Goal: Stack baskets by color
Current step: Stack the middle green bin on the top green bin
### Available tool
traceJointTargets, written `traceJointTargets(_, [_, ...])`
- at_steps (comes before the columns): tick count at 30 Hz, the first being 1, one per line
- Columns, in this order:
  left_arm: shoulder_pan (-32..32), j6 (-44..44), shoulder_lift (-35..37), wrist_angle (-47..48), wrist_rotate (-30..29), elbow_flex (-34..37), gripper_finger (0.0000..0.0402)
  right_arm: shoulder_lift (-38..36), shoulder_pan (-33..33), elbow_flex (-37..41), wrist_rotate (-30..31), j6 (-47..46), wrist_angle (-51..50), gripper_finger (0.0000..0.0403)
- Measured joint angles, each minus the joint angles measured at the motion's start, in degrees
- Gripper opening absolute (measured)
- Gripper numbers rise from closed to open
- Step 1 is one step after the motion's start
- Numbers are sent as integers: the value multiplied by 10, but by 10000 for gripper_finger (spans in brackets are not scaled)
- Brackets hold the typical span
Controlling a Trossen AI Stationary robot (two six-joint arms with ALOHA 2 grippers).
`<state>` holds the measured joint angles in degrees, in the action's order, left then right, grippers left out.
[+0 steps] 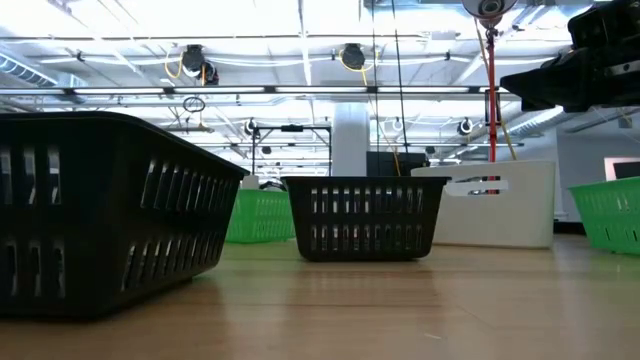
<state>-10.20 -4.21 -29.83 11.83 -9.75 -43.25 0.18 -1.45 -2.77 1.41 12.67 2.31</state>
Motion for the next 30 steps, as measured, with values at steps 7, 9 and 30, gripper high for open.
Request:
traceJointTargets(7, [0, -15, -90, 103, -1, -113, 35, 0, 0, 0, 0, 0, 0, 0])
traceJointTargets(9, [0, -17, -113, 130, -1, -138, 35, 0, 0, 0, 0, 0, 1, 0])
traceJointTargets(30, [0, -47, -256, 172, -7, -154, 35, 9, -8, -42, 30, -241, 88, 0])
